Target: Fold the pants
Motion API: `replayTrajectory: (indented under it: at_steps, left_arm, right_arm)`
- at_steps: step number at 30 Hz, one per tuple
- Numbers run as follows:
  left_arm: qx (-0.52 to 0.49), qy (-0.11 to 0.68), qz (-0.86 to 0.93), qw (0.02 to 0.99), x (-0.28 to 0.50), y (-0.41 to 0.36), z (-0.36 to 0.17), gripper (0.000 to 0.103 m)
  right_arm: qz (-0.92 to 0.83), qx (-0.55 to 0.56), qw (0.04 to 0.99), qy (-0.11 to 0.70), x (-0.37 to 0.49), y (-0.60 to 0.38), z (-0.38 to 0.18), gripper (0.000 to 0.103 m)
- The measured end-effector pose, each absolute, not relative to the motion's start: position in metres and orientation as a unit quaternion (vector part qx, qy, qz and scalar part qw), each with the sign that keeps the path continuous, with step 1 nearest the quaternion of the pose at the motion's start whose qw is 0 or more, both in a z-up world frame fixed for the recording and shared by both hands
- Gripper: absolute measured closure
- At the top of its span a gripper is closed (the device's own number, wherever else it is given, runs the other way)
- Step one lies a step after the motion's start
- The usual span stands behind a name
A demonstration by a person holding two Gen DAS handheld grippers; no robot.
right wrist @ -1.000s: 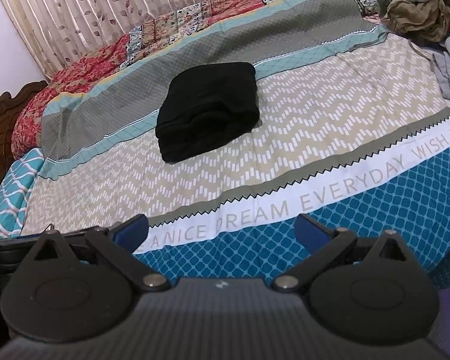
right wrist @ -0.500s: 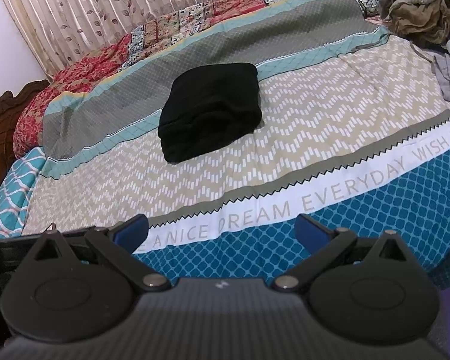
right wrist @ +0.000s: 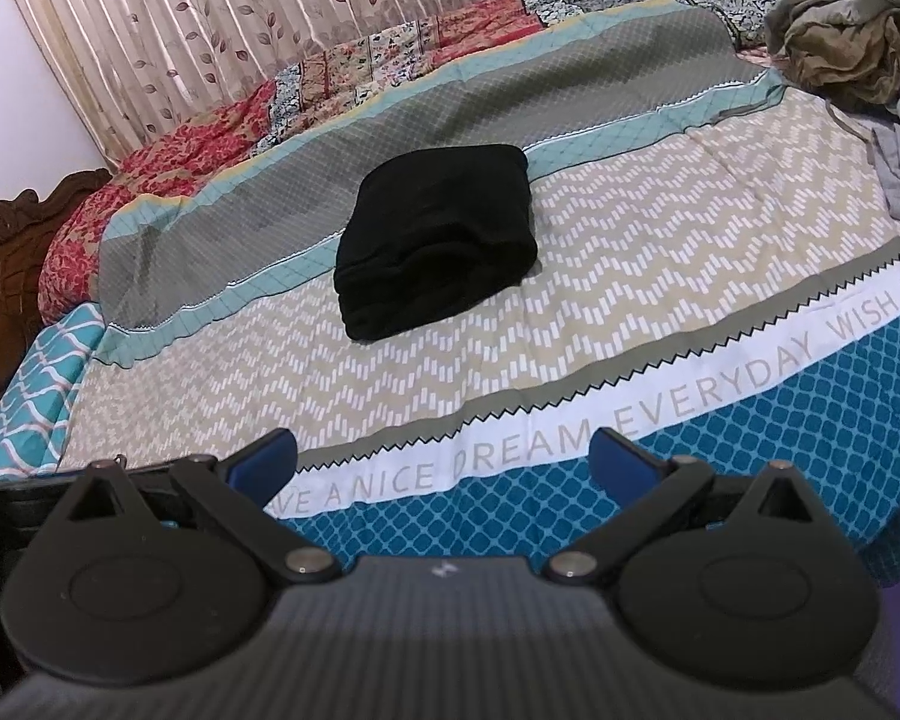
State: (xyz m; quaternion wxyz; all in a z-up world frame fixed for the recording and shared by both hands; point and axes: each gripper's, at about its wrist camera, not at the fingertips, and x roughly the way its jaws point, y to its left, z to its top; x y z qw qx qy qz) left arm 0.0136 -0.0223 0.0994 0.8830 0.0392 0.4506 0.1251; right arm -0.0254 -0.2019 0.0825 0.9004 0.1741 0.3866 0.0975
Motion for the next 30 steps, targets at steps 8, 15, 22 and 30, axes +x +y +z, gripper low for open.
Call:
replayTrajectory:
  at_steps: [8,15,22,30]
  left_arm:
    - [0.035,0.460,0.126,0.878,0.012,-0.020,0.094,0.000]
    - [0.042,0.468,0.120,0.875,0.014,-0.024,0.090,0.000]
    - [0.043,0.475,0.115,0.871,0.015,-0.026,0.086,0.000]
    - [0.040,0.484,0.113,0.867,0.017,-0.026,0.081,0.000]
  right_arm:
    - [0.095,0.176,0.898,0.391,-0.025,-0.203,0.079,0.000]
    - [0.093,0.177,0.896,0.396,-0.025,-0.202,0.076,0.000]
    - [0.090,0.179,0.893,0.403,-0.024,-0.204,0.071,0.000]
    - [0.087,0.182,0.890,0.409,-0.023,-0.205,0.067,0.000]
